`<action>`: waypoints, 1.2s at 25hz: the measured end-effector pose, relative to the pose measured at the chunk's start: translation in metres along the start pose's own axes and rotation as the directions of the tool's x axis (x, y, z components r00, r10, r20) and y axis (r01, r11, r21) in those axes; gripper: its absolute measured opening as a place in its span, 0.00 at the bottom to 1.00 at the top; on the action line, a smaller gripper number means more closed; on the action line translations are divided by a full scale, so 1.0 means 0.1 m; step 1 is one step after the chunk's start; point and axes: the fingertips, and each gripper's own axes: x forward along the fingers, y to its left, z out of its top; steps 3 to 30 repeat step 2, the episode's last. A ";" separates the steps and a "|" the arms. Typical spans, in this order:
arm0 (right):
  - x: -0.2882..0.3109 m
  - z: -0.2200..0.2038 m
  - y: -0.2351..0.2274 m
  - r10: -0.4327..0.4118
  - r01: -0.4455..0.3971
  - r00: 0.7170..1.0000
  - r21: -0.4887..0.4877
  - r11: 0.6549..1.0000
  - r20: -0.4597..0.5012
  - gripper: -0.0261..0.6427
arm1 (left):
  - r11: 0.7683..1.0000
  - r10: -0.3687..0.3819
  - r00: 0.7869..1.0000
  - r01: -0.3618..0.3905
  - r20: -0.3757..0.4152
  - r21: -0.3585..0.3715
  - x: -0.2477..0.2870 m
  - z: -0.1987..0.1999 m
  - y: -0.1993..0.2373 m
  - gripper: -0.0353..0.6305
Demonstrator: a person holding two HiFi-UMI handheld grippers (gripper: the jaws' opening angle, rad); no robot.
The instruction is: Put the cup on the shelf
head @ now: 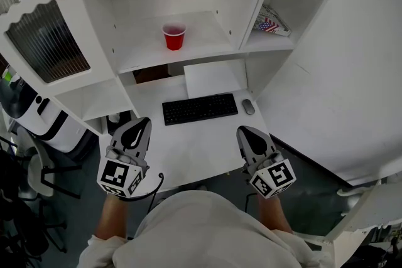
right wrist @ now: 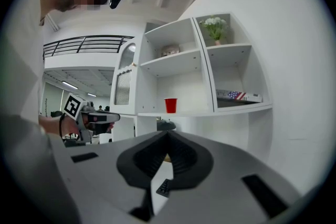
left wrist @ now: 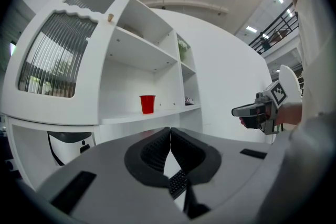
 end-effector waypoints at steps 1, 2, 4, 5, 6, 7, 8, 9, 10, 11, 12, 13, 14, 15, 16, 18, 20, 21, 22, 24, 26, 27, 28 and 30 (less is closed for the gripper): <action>0.00 0.00 0.00 0.000 0.000 1.000 -0.001 1.000 -0.001 0.04 | 1.000 0.000 1.000 0.000 0.000 0.000 0.00 0.00 0.00 0.06; 0.01 0.01 0.00 0.001 -0.001 1.000 -0.003 1.000 -0.002 0.04 | 1.000 0.001 1.000 -0.001 -0.001 0.000 0.00 0.00 0.01 0.06; 0.01 0.01 0.00 0.001 -0.001 1.000 -0.003 1.000 -0.002 0.04 | 1.000 0.001 1.000 -0.001 -0.001 0.000 0.00 0.00 0.01 0.06; 0.01 0.01 0.00 0.001 -0.001 1.000 -0.003 1.000 -0.002 0.04 | 1.000 0.001 1.000 -0.001 -0.001 0.000 0.00 0.00 0.01 0.06; 0.01 0.01 0.00 0.001 -0.001 1.000 -0.003 1.000 -0.002 0.04 | 1.000 0.001 1.000 -0.001 -0.001 0.000 0.00 0.00 0.01 0.06; 0.01 0.01 0.00 0.001 -0.001 1.000 -0.003 1.000 -0.002 0.04 | 1.000 0.001 1.000 -0.001 -0.001 0.000 0.00 0.00 0.01 0.06; 0.01 0.01 0.00 0.001 -0.001 1.000 -0.003 1.000 -0.002 0.04 | 1.000 0.001 1.000 -0.001 -0.001 0.000 0.00 0.00 0.01 0.06; 0.01 0.01 0.00 0.001 -0.001 1.000 -0.003 1.000 -0.002 0.04 | 1.000 0.001 1.000 -0.001 -0.001 0.000 0.00 0.00 0.01 0.06; 0.01 0.01 0.00 0.001 -0.001 1.000 -0.003 1.000 -0.002 0.04 | 1.000 0.001 1.000 -0.001 -0.001 0.000 0.00 0.00 0.01 0.06; 0.01 0.01 0.00 0.001 -0.001 1.000 -0.003 1.000 -0.002 0.04 | 1.000 0.001 1.000 -0.001 -0.001 0.000 0.00 0.00 0.01 0.06; 0.01 0.01 0.00 0.001 -0.001 1.000 -0.003 1.000 -0.002 0.04 | 1.000 0.001 1.000 -0.001 -0.001 0.000 0.00 0.00 0.01 0.06; 0.01 0.01 0.00 0.001 -0.001 1.000 -0.003 1.000 -0.002 0.04 | 1.000 0.001 1.000 -0.001 -0.001 0.000 0.00 0.00 0.01 0.06; 0.01 0.01 0.00 0.001 -0.001 1.000 -0.003 1.000 -0.002 0.04 | 1.000 0.001 1.000 -0.001 -0.001 0.000 0.00 0.00 0.01 0.06; 0.01 0.01 0.00 0.001 -0.001 1.000 -0.003 1.000 -0.002 0.04 | 1.000 0.001 1.000 -0.001 -0.001 0.000 0.00 0.00 0.01 0.06; 0.01 0.01 0.00 0.001 -0.001 1.000 -0.003 1.000 -0.002 0.04 | 1.000 0.001 1.000 -0.001 -0.001 0.000 0.00 0.00 0.01 0.06; 0.01 0.01 0.00 0.001 -0.001 1.000 -0.003 1.000 -0.002 0.04 | 1.000 0.001 1.000 -0.001 -0.001 0.000 0.00 0.00 0.01 0.06; 0.01 0.01 0.00 0.001 -0.001 1.000 -0.003 1.000 -0.002 0.04 | 1.000 0.001 1.000 -0.001 -0.001 0.000 0.00 0.00 0.01 0.06; 0.01 0.01 0.00 0.001 -0.001 1.000 -0.003 1.000 -0.002 0.04 | 1.000 0.001 1.000 -0.001 -0.001 0.000 0.00 0.00 0.01 0.06; 0.01 0.01 0.00 0.001 -0.001 1.000 -0.003 1.000 -0.002 0.04 | 1.000 0.001 1.000 -0.001 -0.001 0.000 0.00 0.00 0.01 0.06; 0.01 0.01 0.00 0.001 -0.001 1.000 -0.003 1.000 -0.002 0.04 | 1.000 0.001 1.000 -0.001 -0.001 0.000 0.00 0.00 0.01 0.06; 0.01 0.01 0.00 0.001 -0.001 1.000 -0.003 1.000 -0.002 0.04 | 1.000 0.001 1.000 -0.001 -0.001 0.000 0.00 0.00 0.01 0.06; 0.01 0.01 0.00 0.001 -0.001 1.000 -0.003 1.000 -0.002 0.04 | 1.000 0.001 1.000 -0.001 -0.001 0.000 0.00 0.00 0.01 0.06; 0.01 0.01 0.00 0.001 -0.001 1.000 -0.003 1.000 -0.002 0.04 | 1.000 0.001 1.000 -0.001 -0.001 0.000 0.00 0.00 0.01 0.06; 0.01 0.01 0.00 0.001 -0.001 1.000 -0.003 1.000 -0.002 0.04 | 1.000 0.001 1.000 -0.001 -0.001 0.000 0.00 0.00 0.01 0.06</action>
